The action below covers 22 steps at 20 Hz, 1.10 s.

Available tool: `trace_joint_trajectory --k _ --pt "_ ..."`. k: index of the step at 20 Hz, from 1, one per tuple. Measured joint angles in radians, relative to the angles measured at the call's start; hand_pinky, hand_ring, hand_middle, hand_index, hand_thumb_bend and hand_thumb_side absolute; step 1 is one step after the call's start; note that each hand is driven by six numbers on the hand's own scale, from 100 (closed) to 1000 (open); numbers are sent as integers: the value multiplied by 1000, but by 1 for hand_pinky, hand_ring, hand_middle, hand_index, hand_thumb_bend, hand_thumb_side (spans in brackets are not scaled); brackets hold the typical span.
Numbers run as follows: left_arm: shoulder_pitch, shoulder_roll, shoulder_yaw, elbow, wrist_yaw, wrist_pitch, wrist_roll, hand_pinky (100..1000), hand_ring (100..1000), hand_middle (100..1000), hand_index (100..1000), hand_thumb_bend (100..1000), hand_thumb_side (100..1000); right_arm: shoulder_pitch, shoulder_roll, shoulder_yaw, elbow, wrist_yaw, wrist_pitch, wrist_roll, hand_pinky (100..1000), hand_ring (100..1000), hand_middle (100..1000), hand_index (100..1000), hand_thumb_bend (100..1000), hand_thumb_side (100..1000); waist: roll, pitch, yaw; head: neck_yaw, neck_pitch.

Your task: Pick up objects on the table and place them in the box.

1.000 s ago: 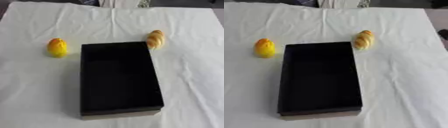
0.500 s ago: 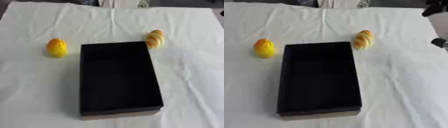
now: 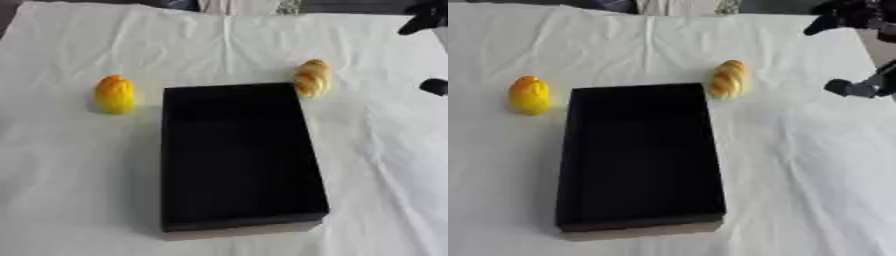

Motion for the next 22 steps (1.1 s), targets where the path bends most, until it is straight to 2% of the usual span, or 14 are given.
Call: trace_joint_trajectory --k 4,8,13,18,22 --pt "-7 -1 -3 0 4 -3 -6 839 865 772 916 161 577 -76 43 19 43 23 3 26 923 993 823 934 435 234 -2 8 11 -15 -8" --pt "-17 -9 -6 0 7 -2 -12 839 866 772 916 160 578 -131 83 36 85 71 1 41 924 994 822 944 436 230 -10 17 22 -29 -13" --pt "-35 -9 -10 0 12 -6 -17 839 866 772 917 156 581 -177 133 46 132 159 5 45 924 985 814 925 426 220 -19 32 46 -48 -27" --pt "-48 -9 -15 0 17 -8 -26 839 868 773 916 148 588 -202 169 46 176 263 -2 10 930 990 821 931 426 218 -33 53 73 -65 -47" --pt "-57 -14 -15 0 23 -11 -31 840 869 773 917 143 593 -217 188 48 201 310 -14 -13 933 991 821 930 428 220 -39 68 87 -78 -59"
